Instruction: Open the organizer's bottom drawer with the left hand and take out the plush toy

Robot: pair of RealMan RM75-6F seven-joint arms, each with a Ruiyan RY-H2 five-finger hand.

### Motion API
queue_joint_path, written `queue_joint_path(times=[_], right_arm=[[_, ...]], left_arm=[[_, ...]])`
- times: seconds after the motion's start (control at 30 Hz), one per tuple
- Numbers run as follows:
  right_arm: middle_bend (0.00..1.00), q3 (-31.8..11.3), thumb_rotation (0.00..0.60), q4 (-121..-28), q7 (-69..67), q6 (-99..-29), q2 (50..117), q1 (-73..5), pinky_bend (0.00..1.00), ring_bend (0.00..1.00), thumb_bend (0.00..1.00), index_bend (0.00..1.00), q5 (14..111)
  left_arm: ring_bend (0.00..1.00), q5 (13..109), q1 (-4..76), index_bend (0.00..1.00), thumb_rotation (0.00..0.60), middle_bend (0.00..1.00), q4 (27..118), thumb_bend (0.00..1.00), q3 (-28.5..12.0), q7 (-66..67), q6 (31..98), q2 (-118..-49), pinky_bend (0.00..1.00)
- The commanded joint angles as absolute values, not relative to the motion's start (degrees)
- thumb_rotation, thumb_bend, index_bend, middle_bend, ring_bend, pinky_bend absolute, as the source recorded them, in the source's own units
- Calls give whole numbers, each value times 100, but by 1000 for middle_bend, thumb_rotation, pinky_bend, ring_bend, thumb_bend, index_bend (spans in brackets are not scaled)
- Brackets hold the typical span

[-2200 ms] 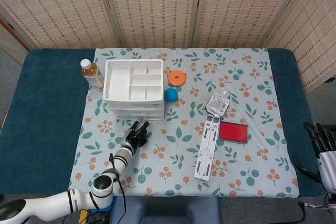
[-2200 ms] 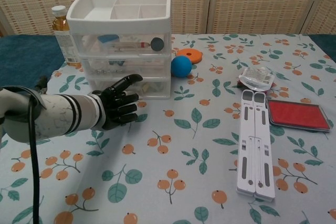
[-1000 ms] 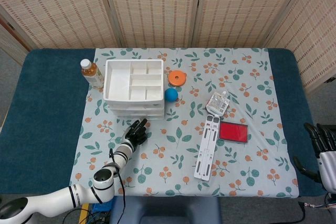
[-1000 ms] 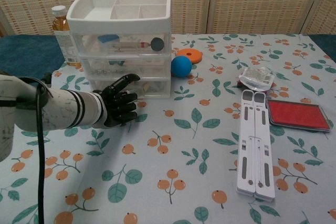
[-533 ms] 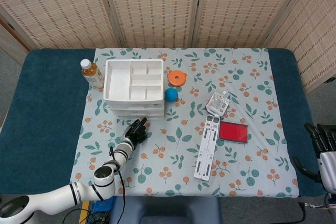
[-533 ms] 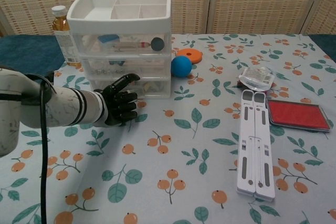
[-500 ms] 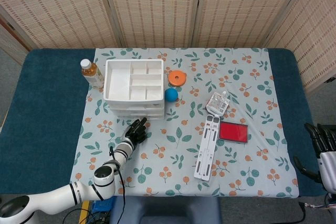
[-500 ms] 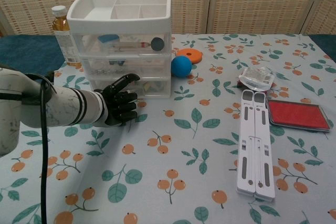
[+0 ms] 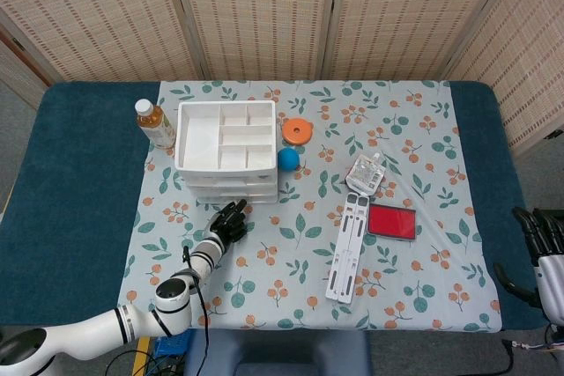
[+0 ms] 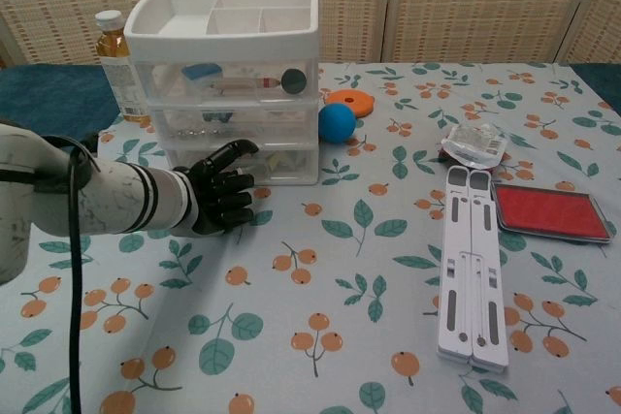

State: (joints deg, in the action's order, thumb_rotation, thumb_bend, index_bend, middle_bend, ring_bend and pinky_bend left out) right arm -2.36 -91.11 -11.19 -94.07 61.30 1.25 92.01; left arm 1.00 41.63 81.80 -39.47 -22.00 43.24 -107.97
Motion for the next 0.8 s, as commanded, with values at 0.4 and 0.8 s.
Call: queue_joint_path(times=[0.4, 0.8], right_arm=[[83, -237, 600, -9077, -1152, -9415, 6144, 126, 41, 0, 340, 0, 9216], [83, -241, 600, -9107, -1120, -9435, 6133, 127, 41, 0, 340, 0, 9239]], left_arm=[[1000, -37, 3937, 342, 600, 963, 8493, 347, -3748, -2238, 4152, -10617, 1000], [1000, -276, 3814, 315, 600, 963, 8852, 347, -3616, -2289, 3925, -10326, 1000]])
